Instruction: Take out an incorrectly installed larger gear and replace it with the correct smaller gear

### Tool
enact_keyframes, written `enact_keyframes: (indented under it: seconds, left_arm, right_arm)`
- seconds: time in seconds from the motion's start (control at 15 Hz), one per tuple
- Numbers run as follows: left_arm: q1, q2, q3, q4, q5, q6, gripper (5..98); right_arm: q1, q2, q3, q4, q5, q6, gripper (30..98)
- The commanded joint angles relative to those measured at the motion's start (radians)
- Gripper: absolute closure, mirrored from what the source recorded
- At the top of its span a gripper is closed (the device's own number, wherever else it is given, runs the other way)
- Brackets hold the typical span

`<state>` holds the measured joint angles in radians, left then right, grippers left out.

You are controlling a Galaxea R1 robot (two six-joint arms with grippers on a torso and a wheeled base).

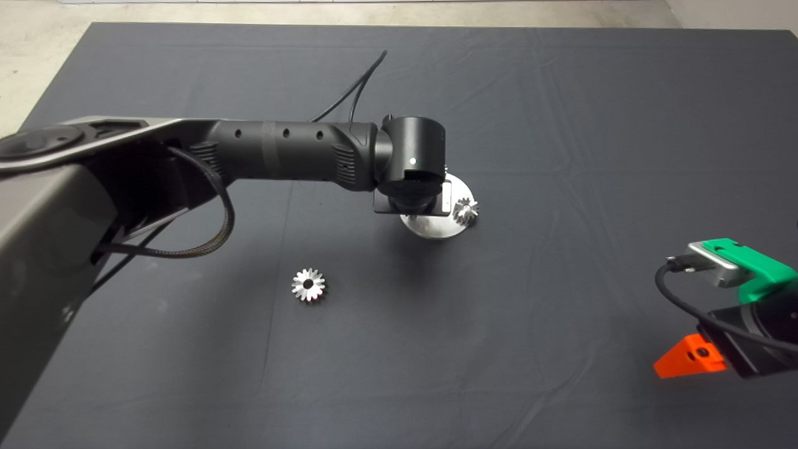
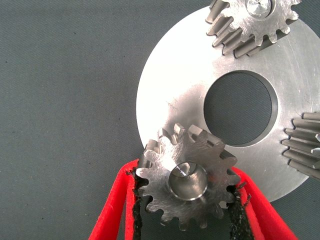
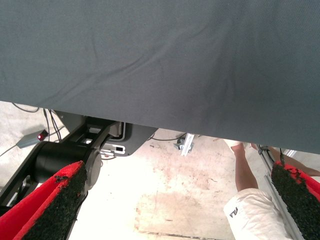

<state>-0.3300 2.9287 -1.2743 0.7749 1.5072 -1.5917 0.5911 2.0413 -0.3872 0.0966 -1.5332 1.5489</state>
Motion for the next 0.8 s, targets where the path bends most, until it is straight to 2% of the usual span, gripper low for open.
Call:
enact_keyframes:
  seconds: [0.0, 0.73]
  left_arm:
    - [-0.021, 0.005, 0.003, 0.021, 0.002, 0.002, 70.7]
    - [-0.017, -0.001, 0.017, 0.020, 0.007, 0.001, 70.7]
  right_arm:
    - [0.018, -0.003, 0.002, 0.011, -0.125, -0.003, 30.9]
    - [0.018, -0.003, 0.002, 0.010, -0.125, -0.003, 30.9]
